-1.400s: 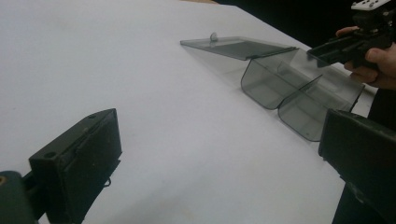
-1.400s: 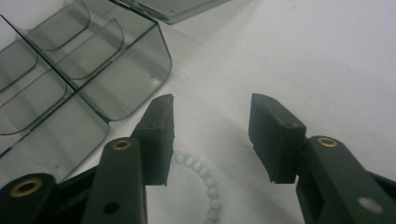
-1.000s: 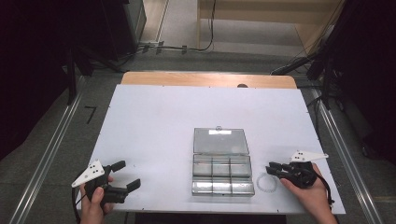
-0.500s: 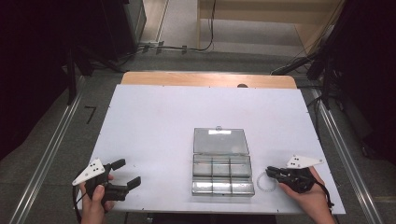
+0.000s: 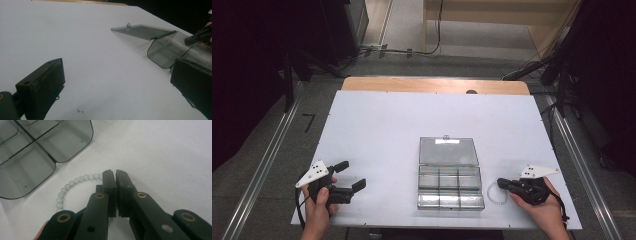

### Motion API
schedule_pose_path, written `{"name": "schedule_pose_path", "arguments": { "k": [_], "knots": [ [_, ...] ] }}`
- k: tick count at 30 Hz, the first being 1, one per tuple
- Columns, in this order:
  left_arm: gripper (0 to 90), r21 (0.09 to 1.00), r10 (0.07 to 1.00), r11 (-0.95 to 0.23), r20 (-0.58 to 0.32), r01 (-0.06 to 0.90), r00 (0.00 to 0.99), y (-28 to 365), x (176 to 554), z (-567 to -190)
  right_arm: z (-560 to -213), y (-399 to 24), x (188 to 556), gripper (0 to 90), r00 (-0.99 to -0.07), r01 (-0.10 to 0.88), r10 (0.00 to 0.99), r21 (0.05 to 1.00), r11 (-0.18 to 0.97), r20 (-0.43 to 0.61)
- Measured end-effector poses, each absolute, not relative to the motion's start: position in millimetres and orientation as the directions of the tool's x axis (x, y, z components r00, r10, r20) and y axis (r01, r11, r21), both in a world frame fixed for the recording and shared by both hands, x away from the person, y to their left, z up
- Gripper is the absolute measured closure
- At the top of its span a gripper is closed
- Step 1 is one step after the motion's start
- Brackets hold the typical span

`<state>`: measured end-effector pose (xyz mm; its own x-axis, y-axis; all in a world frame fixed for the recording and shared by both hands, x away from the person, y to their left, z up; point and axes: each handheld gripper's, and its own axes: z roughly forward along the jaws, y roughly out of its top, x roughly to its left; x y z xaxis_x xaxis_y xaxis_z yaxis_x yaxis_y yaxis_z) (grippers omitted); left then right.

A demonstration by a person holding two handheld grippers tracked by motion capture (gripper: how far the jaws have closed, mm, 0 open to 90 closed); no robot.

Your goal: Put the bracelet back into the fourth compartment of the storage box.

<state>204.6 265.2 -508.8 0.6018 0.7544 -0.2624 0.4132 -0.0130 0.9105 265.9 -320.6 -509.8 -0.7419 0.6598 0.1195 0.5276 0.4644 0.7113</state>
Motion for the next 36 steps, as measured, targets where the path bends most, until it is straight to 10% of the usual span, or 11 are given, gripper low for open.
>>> {"name": "schedule_pose_path", "arguments": {
  "k": [36],
  "knots": [
    [0.0,0.924,0.753,-0.027,-0.232,0.381,0.615,261,201,-510,-456,-333,253,85.3,-0.712,0.466,0.680,0.841,0.274,0.173]
  ]
}}
